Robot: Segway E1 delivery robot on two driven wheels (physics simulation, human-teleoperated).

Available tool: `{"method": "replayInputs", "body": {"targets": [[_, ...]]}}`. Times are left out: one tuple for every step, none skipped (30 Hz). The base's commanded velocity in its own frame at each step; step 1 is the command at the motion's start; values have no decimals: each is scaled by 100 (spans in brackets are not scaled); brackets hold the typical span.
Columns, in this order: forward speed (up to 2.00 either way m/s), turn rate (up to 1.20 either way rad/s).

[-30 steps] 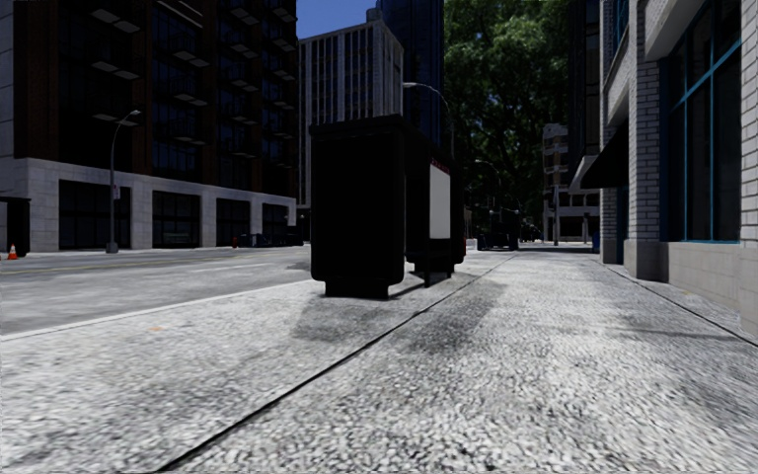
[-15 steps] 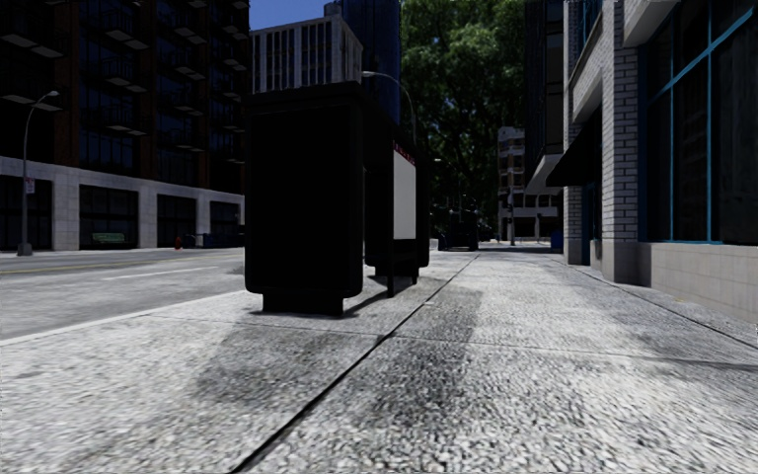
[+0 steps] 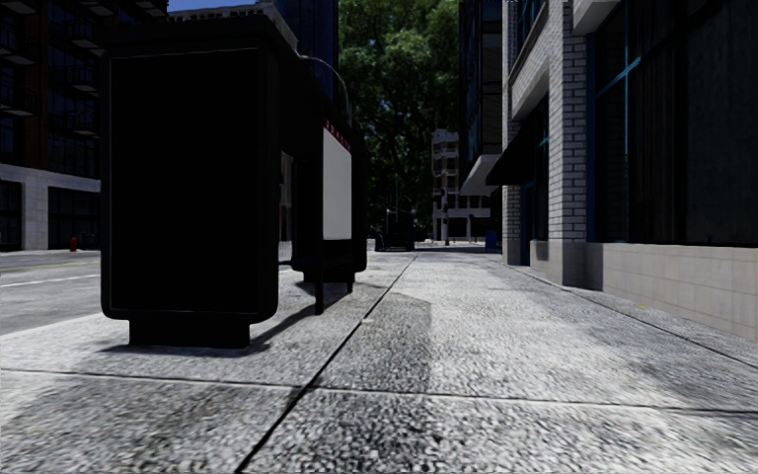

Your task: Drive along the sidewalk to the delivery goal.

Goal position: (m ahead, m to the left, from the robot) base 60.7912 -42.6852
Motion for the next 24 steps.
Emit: {"method": "replayInputs", "body": {"targets": [[200,-45],[200,-45],[200,-45],[200,-45],[200,-45],[200,-45],[200,-45],[200,-45],[200,-45],[200,-45],[200,-45],[200,-45],[200,-45],[200,-45],[200,-45],[200,0],[200,0],[200,0],[200,0],[200,0],[200,0],[200,0],[200,0],[200,0]]}}
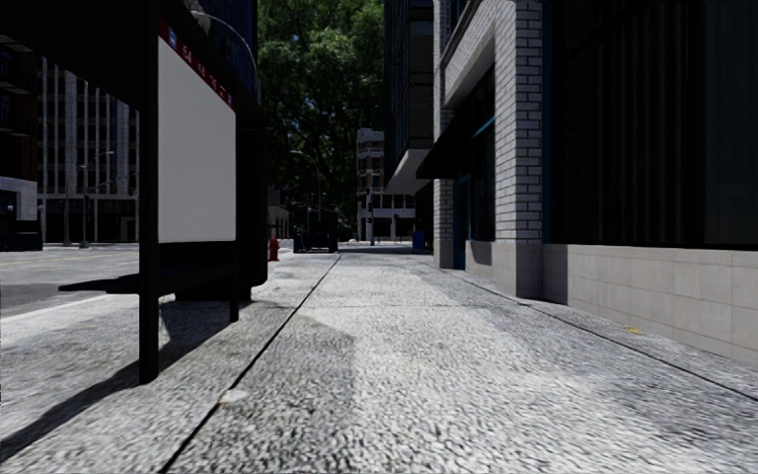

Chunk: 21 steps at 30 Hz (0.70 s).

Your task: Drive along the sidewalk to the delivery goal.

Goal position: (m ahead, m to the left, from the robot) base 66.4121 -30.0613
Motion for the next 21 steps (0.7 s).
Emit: {"method": "replayInputs", "body": {"targets": [[200,0],[200,0],[200,0],[200,0],[200,0],[200,1],[200,5],[200,15],[200,0],[200,0],[200,0],[200,0],[200,0],[200,0],[200,0],[200,0],[200,0],[200,0],[200,0],[200,0],[200,22]]}}
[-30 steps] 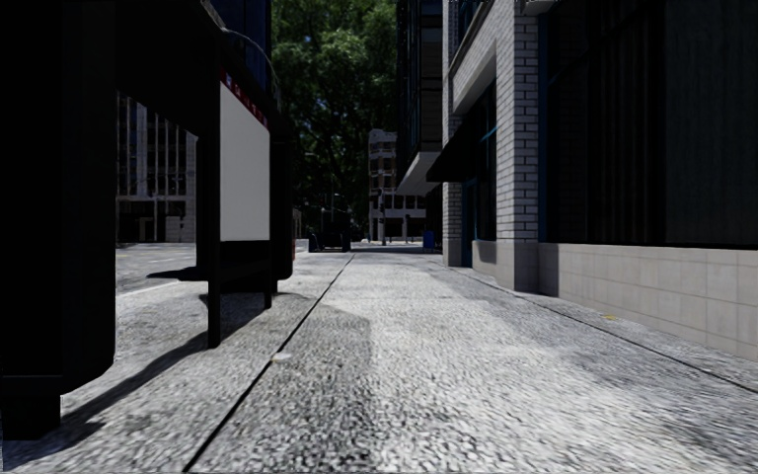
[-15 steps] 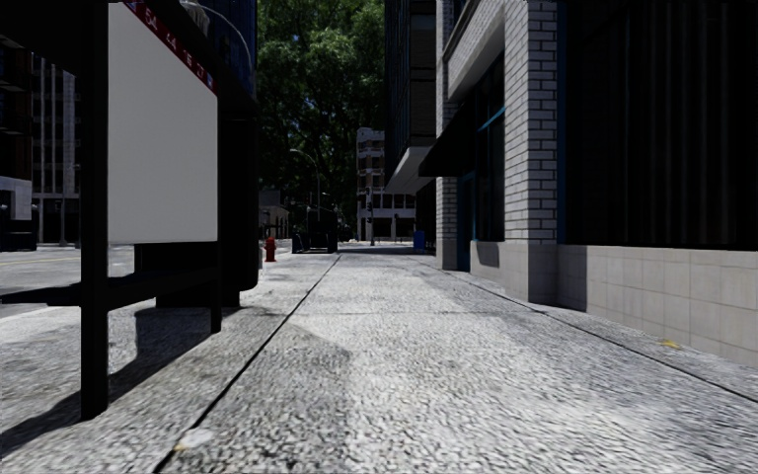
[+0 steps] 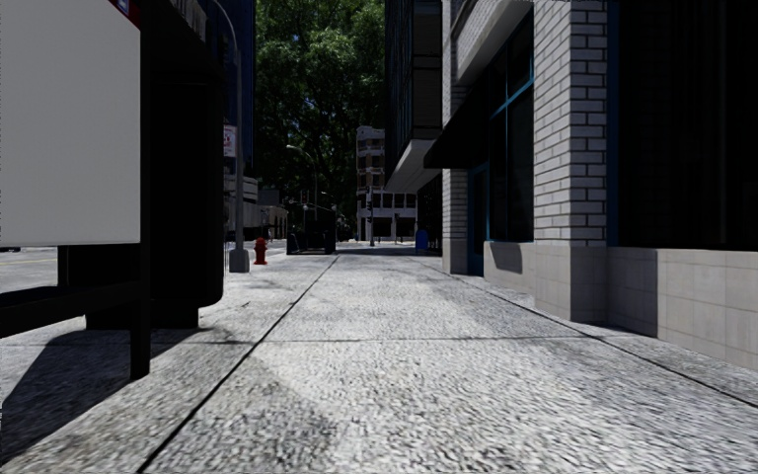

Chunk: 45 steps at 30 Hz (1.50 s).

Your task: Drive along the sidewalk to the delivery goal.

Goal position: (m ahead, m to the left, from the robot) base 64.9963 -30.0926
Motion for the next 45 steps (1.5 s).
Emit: {"method": "replayInputs", "body": {"targets": [[200,22],[200,37],[200,39],[200,26],[200,26],[200,0],[200,0],[200,0],[200,0],[200,0],[200,0],[200,0],[200,0],[200,0],[200,0],[200,0],[200,0],[200,0],[200,0],[200,0],[200,0],[200,0],[200,0],[200,0],[200,0],[200,0],[200,0],[200,0],[200,0],[200,0],[200,0],[200,0],[200,0],[200,0],[200,0],[200,0],[200,0],[200,0],[200,0],[200,0],[200,0],[200,0],[200,0],[200,0],[200,0]]}}
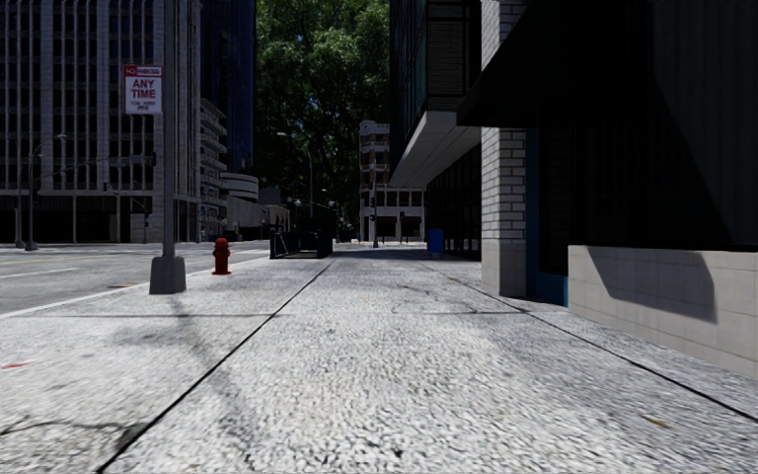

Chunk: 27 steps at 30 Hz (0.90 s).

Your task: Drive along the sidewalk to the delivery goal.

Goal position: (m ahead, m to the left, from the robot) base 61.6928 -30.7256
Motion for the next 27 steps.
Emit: {"method": "replayInputs", "body": {"targets": [[200,0],[200,0],[200,0],[200,0],[200,0],[200,0],[200,0],[200,0],[200,0],[200,0],[200,0],[200,0],[200,0],[200,0],[200,0],[200,0],[200,0],[200,0],[200,0],[200,0],[200,0],[200,0],[200,0],[200,0],[200,0],[200,0],[200,0]]}}
